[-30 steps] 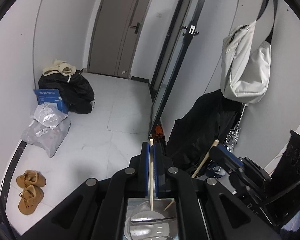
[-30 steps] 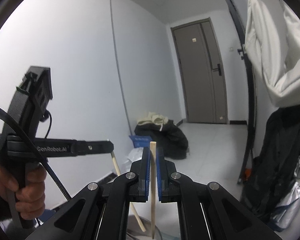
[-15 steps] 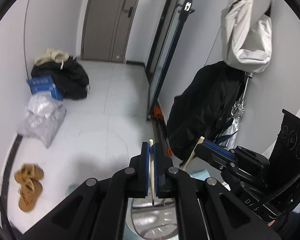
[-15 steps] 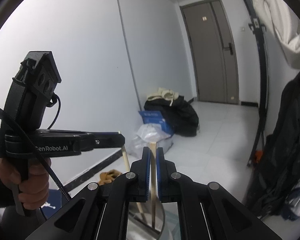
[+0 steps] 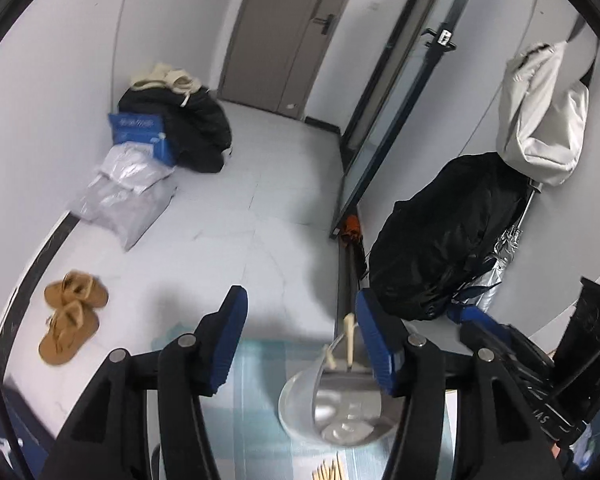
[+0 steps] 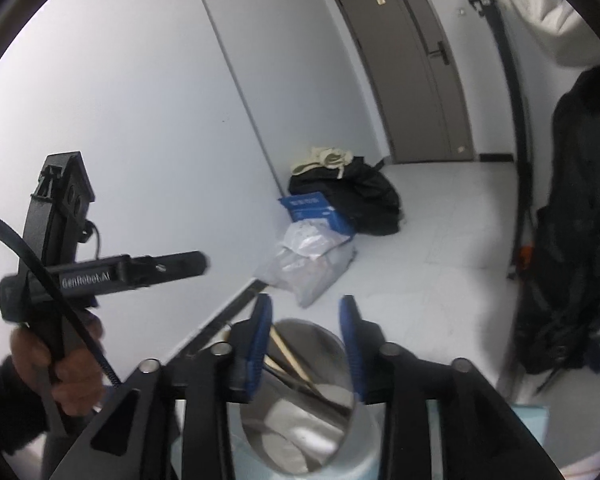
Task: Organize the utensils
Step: 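Carry the chopsticks over the white holder and drop them in with both grippers, then open both grippers and withdraw them from the holder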
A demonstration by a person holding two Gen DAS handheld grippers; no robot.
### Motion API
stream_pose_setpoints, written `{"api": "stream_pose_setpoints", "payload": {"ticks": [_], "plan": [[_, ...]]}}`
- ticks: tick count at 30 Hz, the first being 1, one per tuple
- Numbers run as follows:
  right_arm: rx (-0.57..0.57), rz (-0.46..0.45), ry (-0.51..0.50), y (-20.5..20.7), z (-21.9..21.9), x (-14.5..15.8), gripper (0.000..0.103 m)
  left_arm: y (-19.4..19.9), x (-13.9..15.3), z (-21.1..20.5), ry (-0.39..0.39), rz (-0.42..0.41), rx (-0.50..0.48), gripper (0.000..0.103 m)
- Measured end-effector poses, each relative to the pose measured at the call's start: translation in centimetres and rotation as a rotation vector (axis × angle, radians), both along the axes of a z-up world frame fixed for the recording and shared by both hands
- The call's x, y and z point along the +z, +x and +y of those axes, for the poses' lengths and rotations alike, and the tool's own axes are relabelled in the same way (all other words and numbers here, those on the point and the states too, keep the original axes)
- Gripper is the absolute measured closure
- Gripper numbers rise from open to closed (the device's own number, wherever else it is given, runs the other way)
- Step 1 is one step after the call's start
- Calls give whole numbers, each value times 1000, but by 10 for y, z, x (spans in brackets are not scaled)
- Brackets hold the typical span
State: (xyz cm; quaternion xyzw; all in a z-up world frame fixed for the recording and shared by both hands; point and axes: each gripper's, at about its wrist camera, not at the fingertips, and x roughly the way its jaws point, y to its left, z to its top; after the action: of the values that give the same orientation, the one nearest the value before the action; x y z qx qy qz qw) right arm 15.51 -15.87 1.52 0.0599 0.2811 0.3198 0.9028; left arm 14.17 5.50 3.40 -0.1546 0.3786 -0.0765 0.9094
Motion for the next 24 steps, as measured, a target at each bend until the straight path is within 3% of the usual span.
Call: {"api": "stream_pose_setpoints", "payload": {"ticks": [3,4,9,11,14,18,21,24], "plan": [[-23,-10,-20,-12,-9,6,56,-15,8,0,49,-30,52,49],[-43,-13,-25,-18,-12,9,51,-20,11,0,53,-34,58,44],[-85,-18,27,-43,-26,22,44,-47,29,-9,104,-86,76,38],[-105,-38,45,-56,-28,30,41,-58,37,-13,112,-109,86,31],[-127,-72,61,-77,-29,43,33,-74,44,-13,125,-144,104,22],[-134,-115,69,-105,-28,55,19,-91,49,-22,186,-172,152,18],[-135,-136,64,-125,-28,63,18,-104,50,-26,187,-178,136,17],[-135,-155,46,-142,-28,70,16,-118,51,-30,198,-198,138,8]]}}
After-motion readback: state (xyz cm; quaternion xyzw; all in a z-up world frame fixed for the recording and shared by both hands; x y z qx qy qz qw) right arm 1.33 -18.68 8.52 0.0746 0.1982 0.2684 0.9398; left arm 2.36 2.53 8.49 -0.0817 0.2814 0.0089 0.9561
